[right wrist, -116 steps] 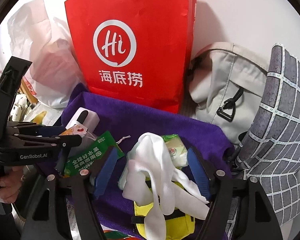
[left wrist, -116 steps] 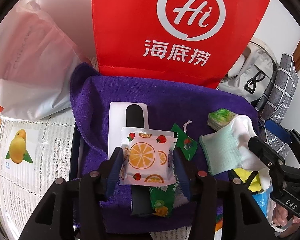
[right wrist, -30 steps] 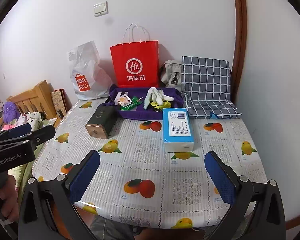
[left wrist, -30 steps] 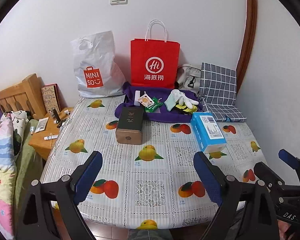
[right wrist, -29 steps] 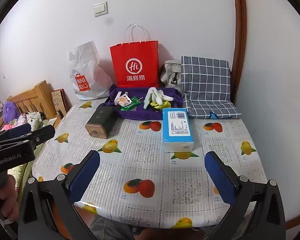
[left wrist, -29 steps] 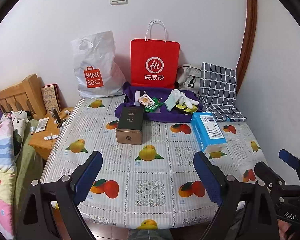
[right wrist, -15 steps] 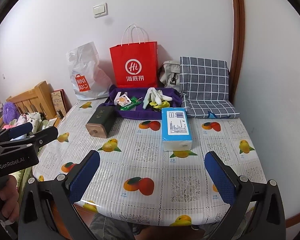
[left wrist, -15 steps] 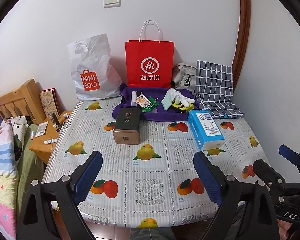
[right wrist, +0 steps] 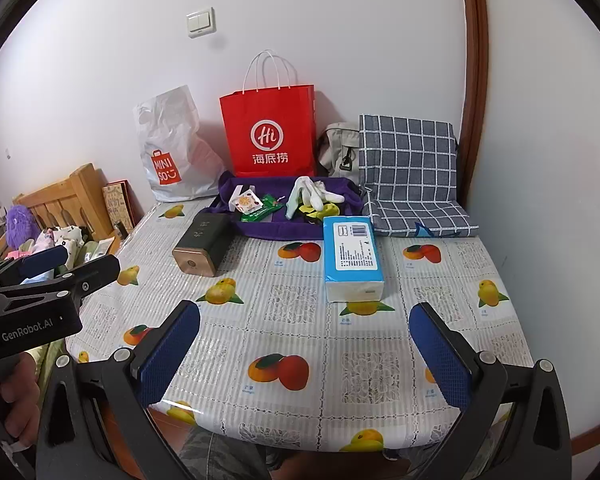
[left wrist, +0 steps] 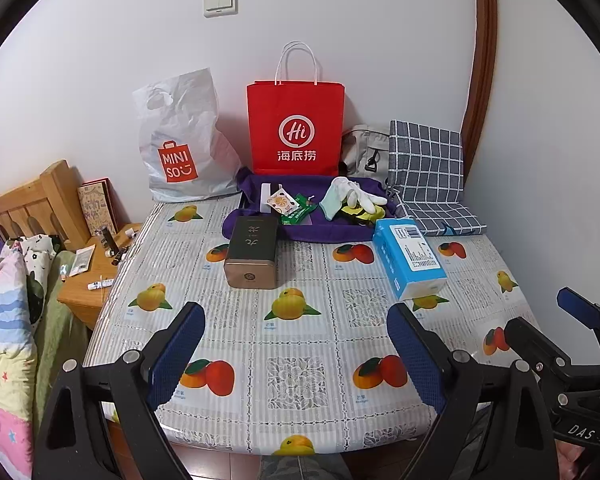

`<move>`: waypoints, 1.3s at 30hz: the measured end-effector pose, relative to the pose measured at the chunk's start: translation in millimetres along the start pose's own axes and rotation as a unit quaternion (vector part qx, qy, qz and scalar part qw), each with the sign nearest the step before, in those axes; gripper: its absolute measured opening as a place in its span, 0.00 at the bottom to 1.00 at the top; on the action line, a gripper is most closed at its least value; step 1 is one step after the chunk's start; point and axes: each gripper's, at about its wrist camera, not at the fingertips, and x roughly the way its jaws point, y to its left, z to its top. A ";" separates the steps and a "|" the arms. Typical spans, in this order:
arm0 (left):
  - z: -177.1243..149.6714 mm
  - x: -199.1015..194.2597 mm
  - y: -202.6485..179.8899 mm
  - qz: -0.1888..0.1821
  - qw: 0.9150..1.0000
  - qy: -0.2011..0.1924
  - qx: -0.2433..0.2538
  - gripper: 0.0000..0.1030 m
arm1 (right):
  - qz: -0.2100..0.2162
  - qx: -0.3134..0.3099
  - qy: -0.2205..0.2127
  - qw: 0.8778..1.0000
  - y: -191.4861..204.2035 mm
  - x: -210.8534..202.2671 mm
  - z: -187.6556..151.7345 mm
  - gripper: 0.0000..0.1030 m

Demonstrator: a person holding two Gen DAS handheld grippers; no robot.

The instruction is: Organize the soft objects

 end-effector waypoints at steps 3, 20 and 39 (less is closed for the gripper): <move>0.3 -0.1 0.7 -0.001 1.000 0.000 0.000 0.90 | 0.000 0.001 -0.001 1.000 -0.2 -0.4 -0.2 1.00; -0.2 -1.3 0.1 -0.001 1.000 -0.001 0.001 0.90 | 0.002 0.001 -0.003 1.000 2.3 -4.4 0.9 1.00; -0.2 -1.6 0.5 -0.001 1.000 -0.001 0.000 0.90 | 0.003 0.001 -0.006 1.000 5.7 -8.0 1.6 1.00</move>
